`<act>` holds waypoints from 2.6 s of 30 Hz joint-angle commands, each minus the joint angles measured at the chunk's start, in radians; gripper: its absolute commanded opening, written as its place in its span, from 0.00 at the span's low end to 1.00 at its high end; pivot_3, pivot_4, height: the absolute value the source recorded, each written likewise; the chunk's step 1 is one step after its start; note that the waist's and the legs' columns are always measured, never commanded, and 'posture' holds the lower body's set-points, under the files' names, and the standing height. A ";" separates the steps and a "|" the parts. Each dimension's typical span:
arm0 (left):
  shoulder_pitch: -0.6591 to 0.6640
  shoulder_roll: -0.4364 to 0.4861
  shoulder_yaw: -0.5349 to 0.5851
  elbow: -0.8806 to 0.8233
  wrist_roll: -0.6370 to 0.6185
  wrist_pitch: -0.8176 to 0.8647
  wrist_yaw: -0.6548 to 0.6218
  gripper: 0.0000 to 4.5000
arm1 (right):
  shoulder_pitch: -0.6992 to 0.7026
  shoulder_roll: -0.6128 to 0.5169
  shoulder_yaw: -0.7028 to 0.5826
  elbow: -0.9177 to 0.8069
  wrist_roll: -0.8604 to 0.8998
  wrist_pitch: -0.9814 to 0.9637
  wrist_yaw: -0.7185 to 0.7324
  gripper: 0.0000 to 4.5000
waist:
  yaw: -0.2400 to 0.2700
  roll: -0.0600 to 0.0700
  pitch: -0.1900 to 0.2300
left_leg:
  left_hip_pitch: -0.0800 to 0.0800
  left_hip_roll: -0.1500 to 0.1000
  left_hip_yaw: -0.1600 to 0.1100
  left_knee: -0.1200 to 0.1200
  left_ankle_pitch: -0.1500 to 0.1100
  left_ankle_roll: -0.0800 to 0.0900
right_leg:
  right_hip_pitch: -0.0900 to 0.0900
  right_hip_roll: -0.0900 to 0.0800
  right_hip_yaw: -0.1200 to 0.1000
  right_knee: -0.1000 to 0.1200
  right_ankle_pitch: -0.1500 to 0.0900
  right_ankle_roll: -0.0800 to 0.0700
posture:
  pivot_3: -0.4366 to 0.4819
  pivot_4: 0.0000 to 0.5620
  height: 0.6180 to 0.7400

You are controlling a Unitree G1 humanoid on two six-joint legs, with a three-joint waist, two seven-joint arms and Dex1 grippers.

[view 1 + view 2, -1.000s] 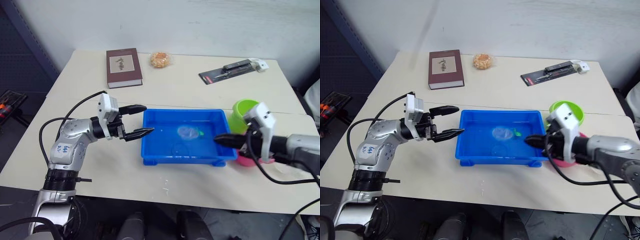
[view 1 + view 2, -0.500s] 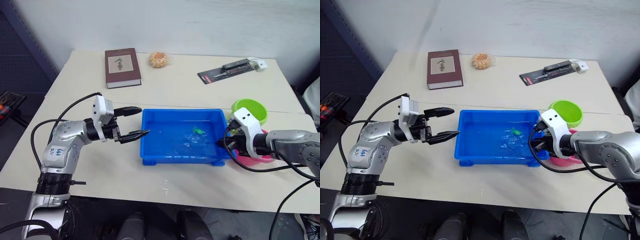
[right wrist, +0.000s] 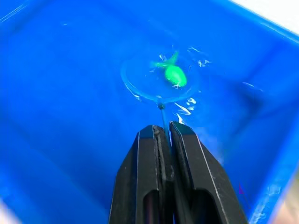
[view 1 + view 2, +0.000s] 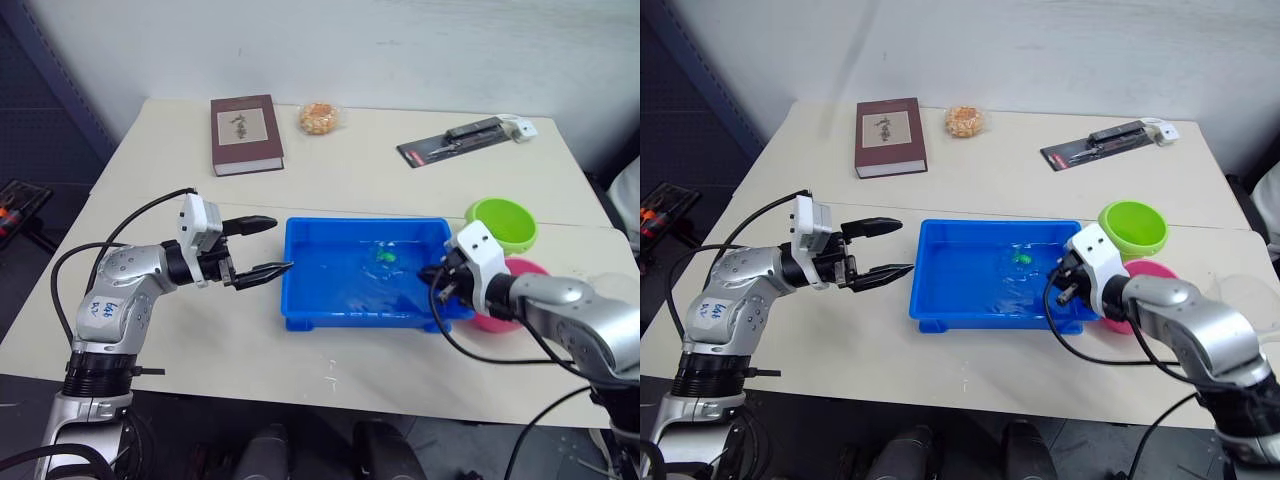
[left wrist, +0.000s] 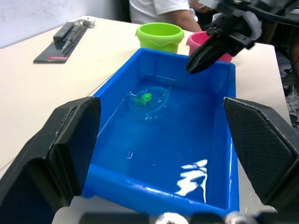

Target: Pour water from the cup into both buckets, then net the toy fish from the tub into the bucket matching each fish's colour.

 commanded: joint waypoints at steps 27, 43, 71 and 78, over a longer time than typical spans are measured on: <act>-0.183 -0.128 -0.049 0.085 0.025 -0.055 0.014 0.99 | 0.264 -0.038 -0.596 0.109 -0.155 -0.454 0.233 0.00 | 0.000 0.000 0.000 | 0.006 0.000 0.004 0.000 0.000 0.001 | 0.003 0.006 0.002 0.000 0.000 0.000 | 0.48 0.27 1.00; -0.151 -0.158 -0.051 0.021 0.028 -0.043 0.090 0.99 | 0.254 -0.240 -0.349 0.445 -0.922 -1.116 -0.065 0.00 | -0.002 0.000 0.000 | 0.006 0.000 0.010 0.000 0.000 0.000 | 0.000 0.006 0.003 0.001 0.000 0.001 | 0.48 0.27 1.00; -0.141 -0.204 -0.060 0.031 0.029 -0.057 0.085 0.99 | 0.063 -0.360 -0.147 0.784 -1.298 -1.497 -0.479 0.00 | -0.028 0.000 0.000 | 0.010 0.001 0.014 0.000 0.000 0.000 | 0.000 0.007 0.006 0.006 0.000 0.001 | 0.48 0.27 1.00; -0.128 -0.221 -0.062 0.011 0.025 -0.054 0.104 0.99 | 0.054 -0.363 -0.140 0.791 -1.309 -1.480 -0.509 0.00 | -0.027 0.000 0.000 | 0.009 0.001 0.014 0.000 0.000 0.000 | 0.000 0.007 0.006 0.006 0.000 0.001 | 0.48 0.27 1.00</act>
